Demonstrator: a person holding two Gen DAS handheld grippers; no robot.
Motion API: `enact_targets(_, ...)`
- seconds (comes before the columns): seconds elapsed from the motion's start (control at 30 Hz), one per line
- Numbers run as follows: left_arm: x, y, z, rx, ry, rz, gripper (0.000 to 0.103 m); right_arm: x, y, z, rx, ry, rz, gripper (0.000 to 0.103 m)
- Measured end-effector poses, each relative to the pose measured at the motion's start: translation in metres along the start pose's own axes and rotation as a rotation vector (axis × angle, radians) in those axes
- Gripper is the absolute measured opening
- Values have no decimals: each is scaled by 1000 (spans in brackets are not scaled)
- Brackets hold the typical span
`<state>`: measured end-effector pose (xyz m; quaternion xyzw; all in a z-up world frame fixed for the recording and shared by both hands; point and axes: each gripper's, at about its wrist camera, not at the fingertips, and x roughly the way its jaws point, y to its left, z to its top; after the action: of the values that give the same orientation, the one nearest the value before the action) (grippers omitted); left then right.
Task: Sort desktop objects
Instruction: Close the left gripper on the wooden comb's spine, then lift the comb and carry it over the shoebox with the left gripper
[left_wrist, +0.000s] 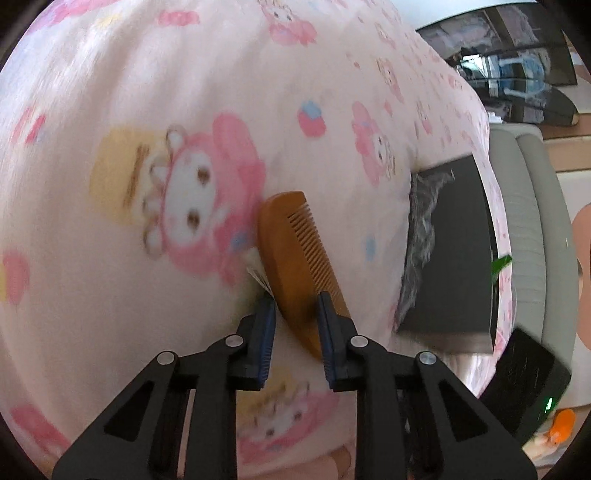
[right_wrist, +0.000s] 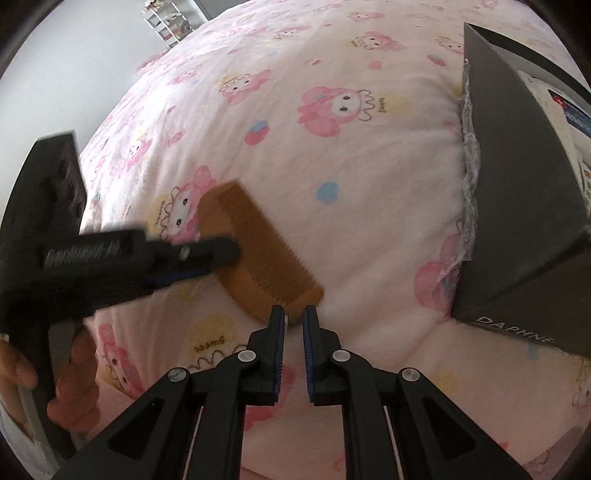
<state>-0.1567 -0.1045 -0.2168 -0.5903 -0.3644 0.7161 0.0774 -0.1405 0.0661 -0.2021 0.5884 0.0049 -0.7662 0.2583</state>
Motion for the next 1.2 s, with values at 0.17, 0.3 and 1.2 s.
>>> enact_targets(0.17,0,-6,-27,30,56,-17,25,-10,-7,0,20,-23,-29,8)
enact_targets(0.3,-15,-11,-25,56,-43,52,38,-11,-12,0,38,-18,-35,8)
enact_targets(1.2,-43,18,-30,-111,-235,71,39,-7,-26,-6,124,23,39,32)
